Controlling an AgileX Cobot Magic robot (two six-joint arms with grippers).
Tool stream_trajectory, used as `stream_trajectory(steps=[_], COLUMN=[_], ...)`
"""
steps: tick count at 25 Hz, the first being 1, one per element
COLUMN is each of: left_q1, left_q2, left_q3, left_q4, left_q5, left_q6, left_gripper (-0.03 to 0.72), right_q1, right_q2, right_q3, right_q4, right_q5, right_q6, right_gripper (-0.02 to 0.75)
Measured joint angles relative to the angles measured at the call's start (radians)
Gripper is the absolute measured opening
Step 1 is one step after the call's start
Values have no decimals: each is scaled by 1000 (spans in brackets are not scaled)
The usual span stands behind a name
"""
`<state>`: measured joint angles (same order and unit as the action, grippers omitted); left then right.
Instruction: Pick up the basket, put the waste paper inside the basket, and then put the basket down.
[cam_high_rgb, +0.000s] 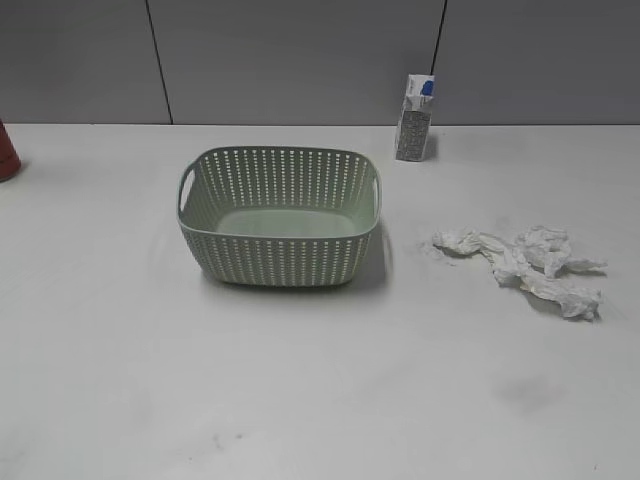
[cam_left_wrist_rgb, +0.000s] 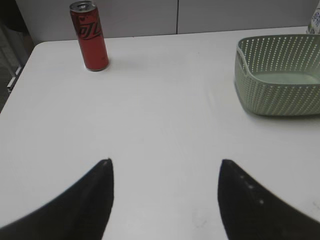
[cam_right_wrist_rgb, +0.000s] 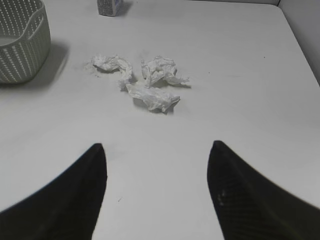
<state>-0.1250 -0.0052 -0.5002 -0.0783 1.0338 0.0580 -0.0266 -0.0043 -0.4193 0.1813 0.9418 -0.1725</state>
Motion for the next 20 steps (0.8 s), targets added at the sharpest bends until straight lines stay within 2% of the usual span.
stream_trajectory(steps=[7,11,20], left_q1=[0,0,-11], left_q2=[3,55,437], left_q3=[-13,-61,-217], left_q4=[-2,-3,-3], left_q5=[-21,-168,-463], left_q6=[0,0,0], left_gripper=[496,496,496], right_q1=[0,0,0], right_q2=[0,0,0], right_q3=[0,0,0], right_q4=[0,0,0], right_q5=[1,1,1], right_q6=[0,0,0], right_gripper=[507,507,507])
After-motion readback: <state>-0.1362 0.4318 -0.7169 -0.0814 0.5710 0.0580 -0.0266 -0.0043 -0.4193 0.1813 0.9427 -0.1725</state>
